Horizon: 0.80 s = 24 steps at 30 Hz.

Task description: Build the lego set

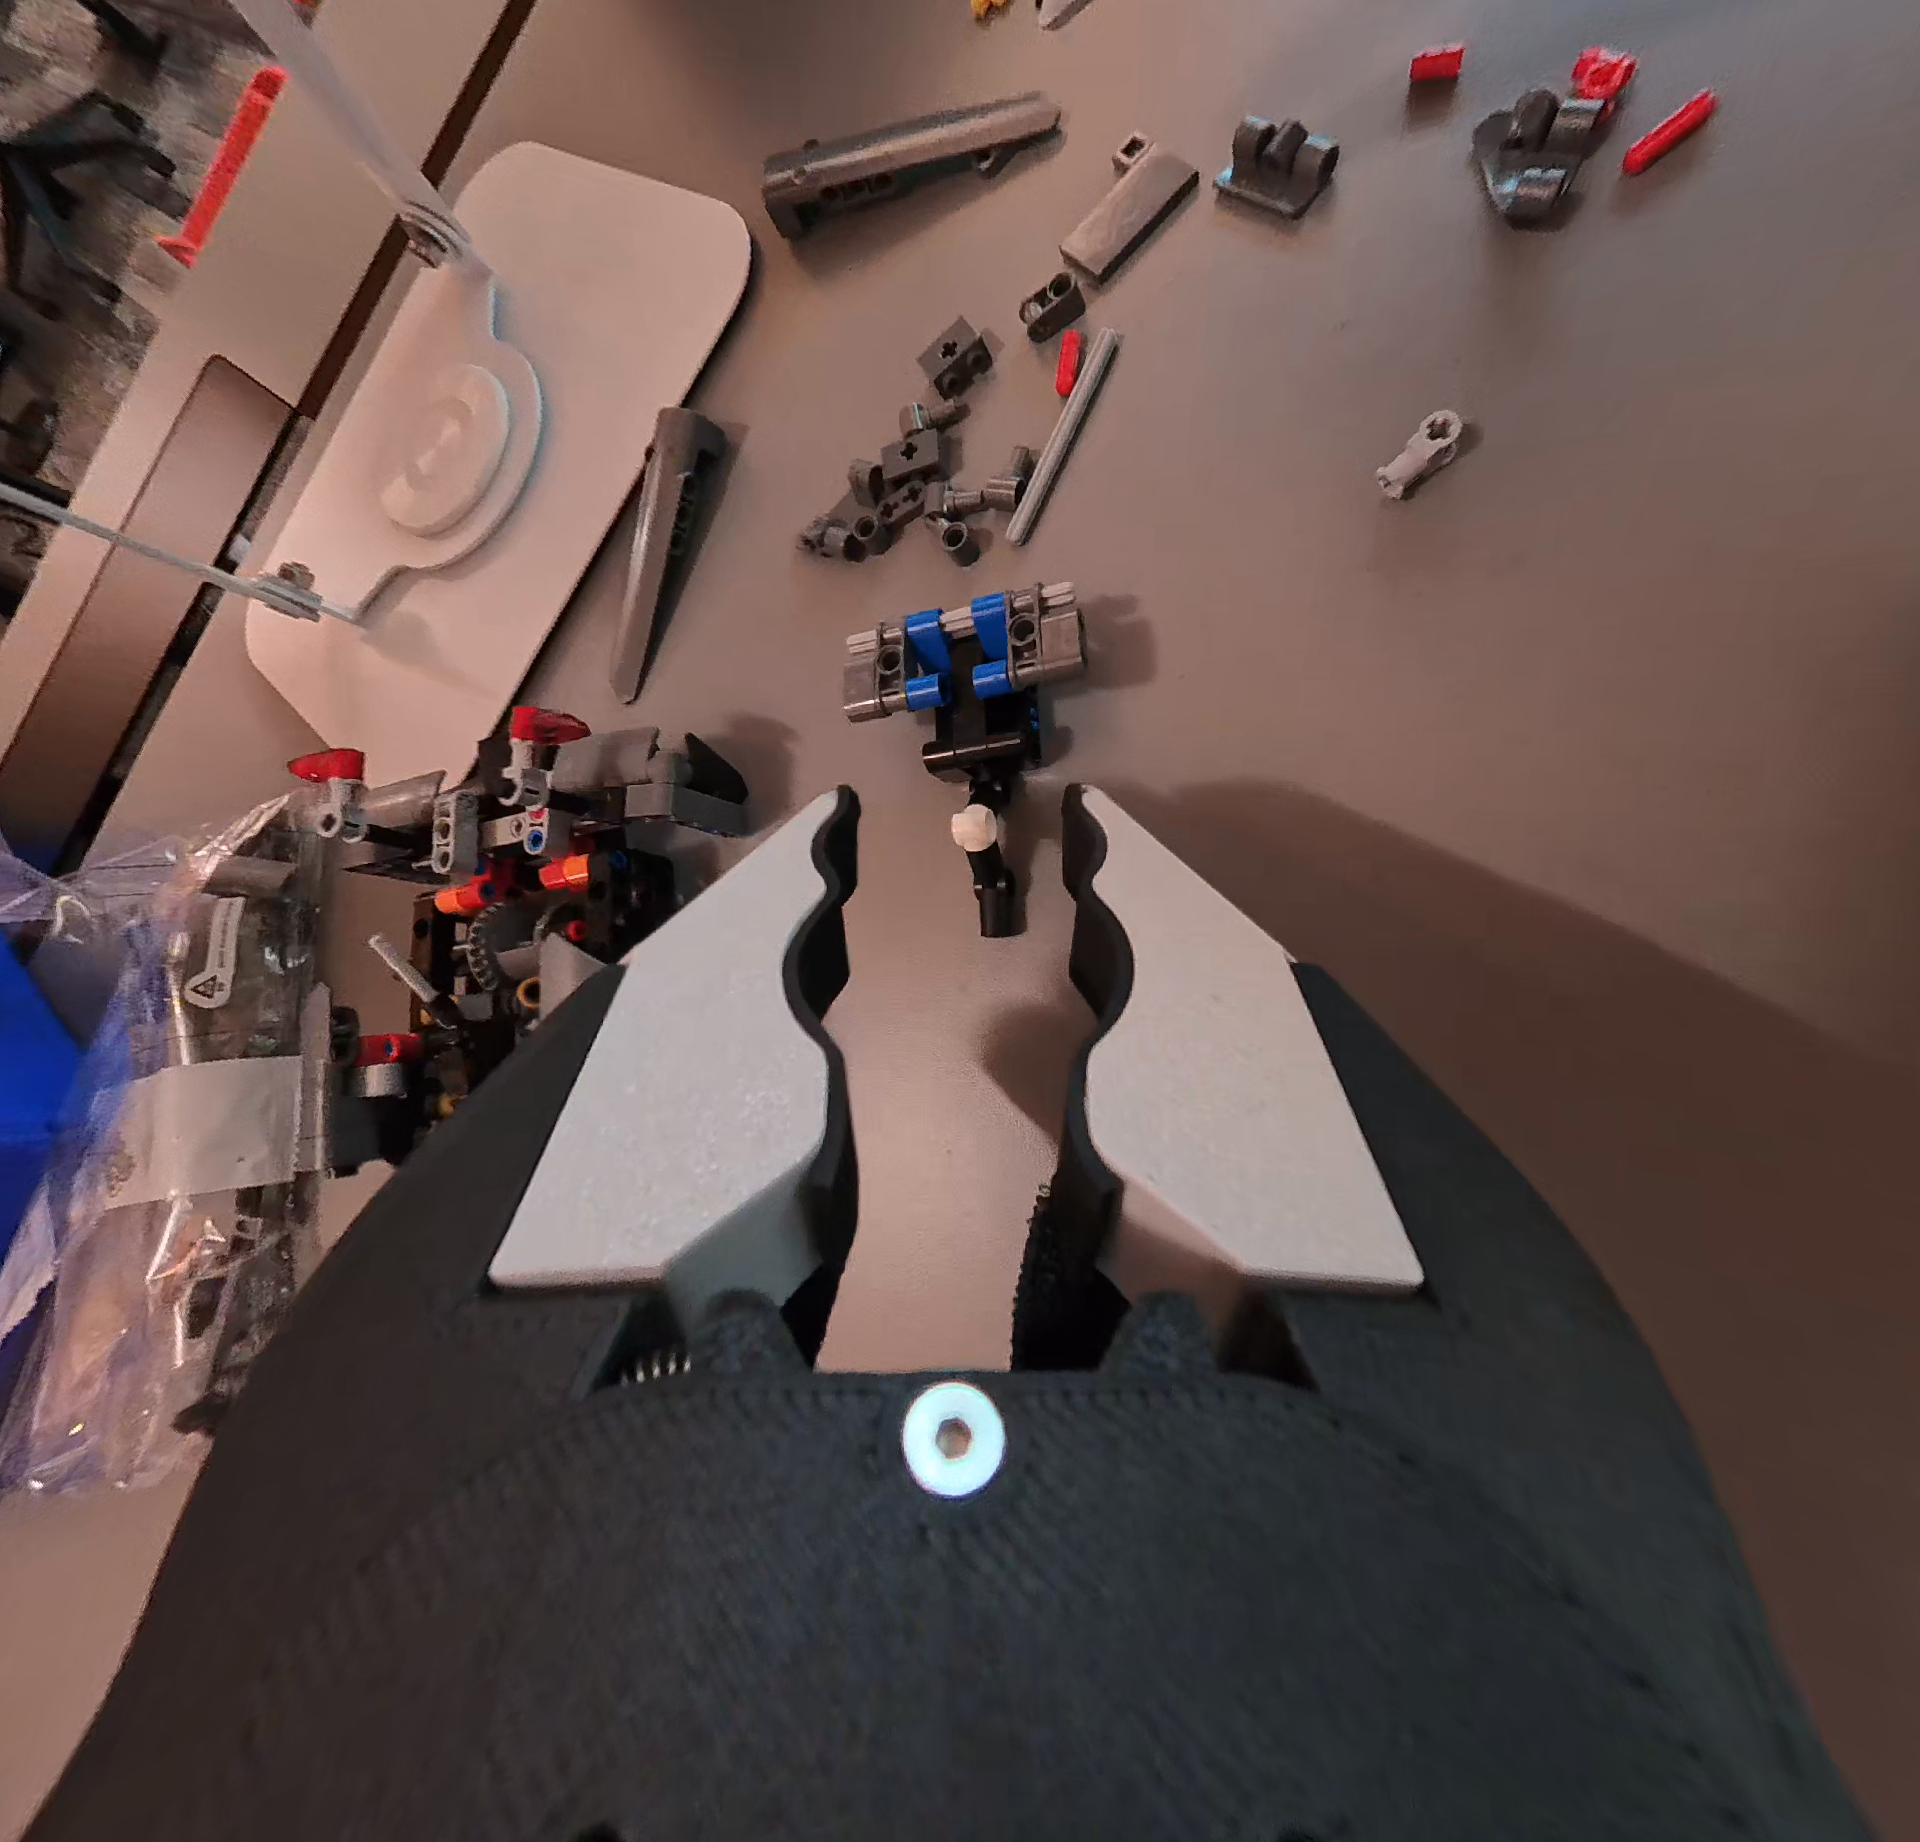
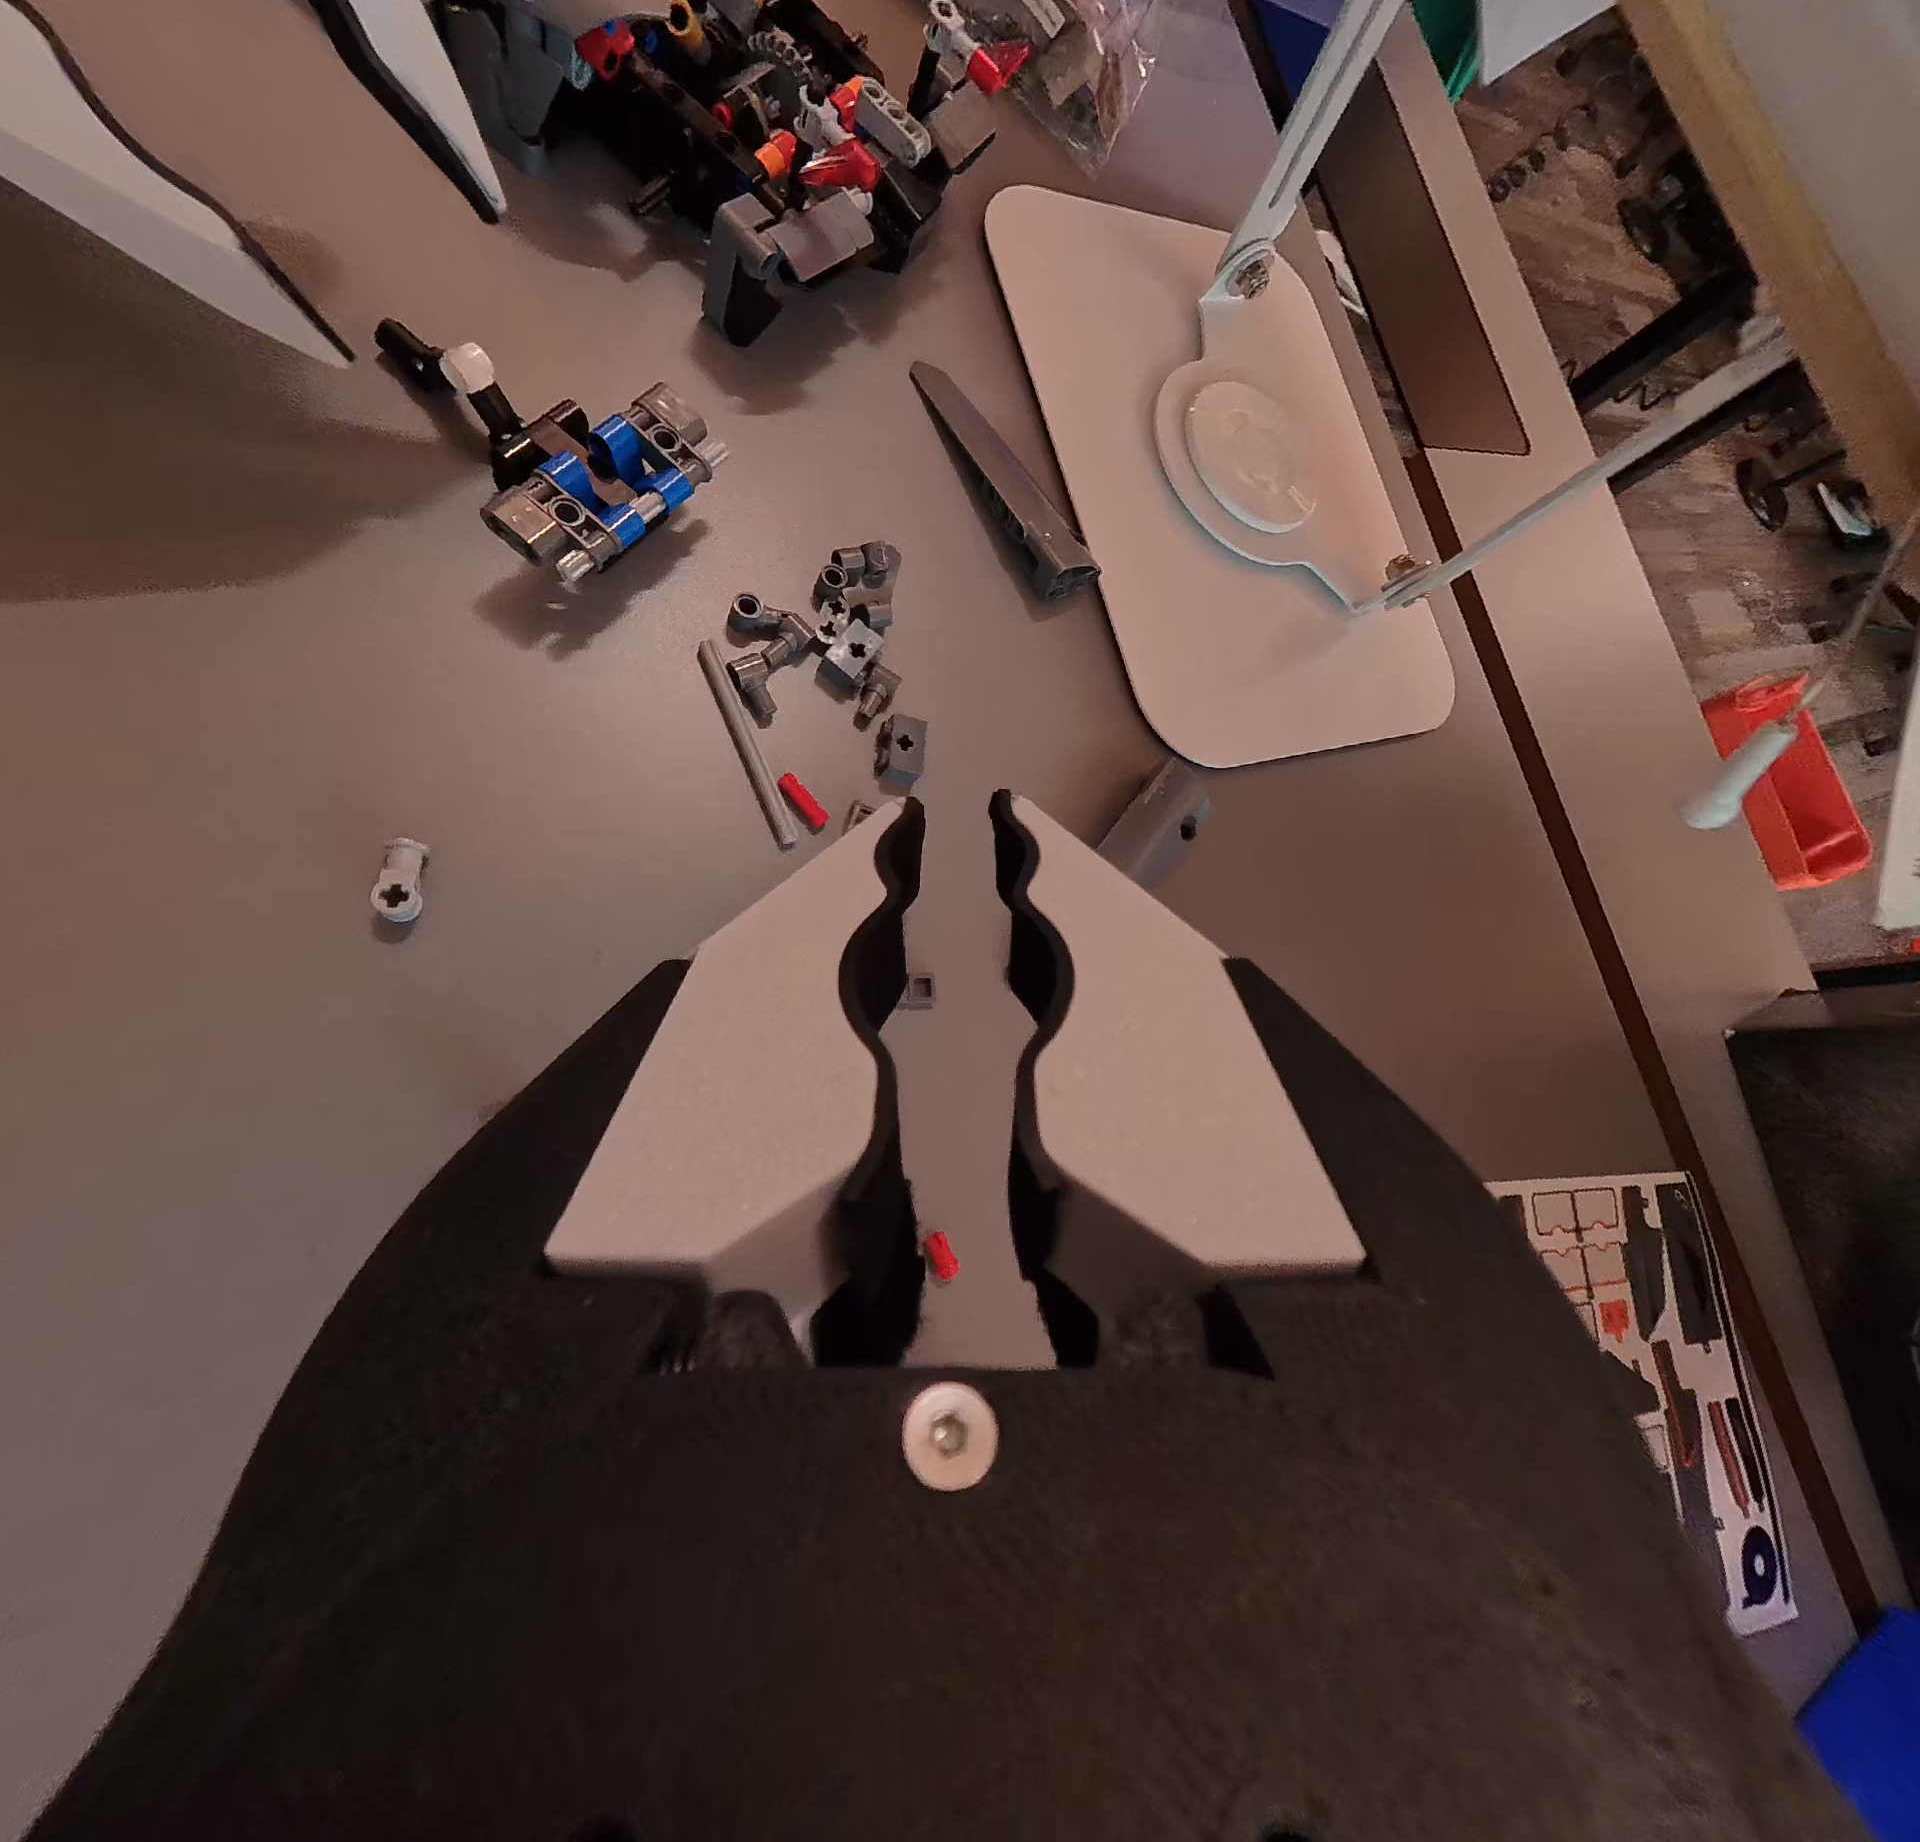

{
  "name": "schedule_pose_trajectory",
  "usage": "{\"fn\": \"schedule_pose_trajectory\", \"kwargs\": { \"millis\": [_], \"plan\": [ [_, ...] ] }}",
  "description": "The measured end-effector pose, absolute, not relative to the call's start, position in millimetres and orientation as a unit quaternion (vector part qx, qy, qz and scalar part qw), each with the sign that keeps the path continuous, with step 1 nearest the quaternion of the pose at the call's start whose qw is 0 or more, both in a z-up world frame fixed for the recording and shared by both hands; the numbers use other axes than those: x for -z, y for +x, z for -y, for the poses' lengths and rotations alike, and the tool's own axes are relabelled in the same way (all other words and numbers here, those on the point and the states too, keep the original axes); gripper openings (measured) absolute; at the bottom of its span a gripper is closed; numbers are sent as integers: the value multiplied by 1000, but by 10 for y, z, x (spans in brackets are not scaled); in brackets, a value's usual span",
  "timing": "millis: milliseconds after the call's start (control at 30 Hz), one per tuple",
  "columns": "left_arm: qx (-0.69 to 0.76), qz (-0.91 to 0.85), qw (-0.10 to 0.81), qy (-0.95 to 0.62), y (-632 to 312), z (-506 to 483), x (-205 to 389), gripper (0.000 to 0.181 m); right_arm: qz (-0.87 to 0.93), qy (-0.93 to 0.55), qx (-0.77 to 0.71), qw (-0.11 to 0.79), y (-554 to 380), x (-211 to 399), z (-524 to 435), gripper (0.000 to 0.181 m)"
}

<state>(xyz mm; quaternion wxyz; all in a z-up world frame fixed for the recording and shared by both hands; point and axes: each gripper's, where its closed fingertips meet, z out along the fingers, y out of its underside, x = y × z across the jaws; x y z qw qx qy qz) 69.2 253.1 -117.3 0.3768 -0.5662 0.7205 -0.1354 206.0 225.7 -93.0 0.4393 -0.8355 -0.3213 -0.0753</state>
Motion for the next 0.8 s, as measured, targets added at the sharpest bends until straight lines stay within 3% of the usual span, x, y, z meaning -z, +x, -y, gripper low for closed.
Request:
{"fn": "schedule_pose_trajectory", "kwargs": {
  "millis": [467,800],
  "plan": [
    [200,-693,543,-429,1136,-2569,607,47,286,-855,46,429,2050,1080,-2529,48],
    [158,-666,605,-407,1056,-2635,476,38,363,-853,92,362,1824,1263,-3171,42]
  ]
}}
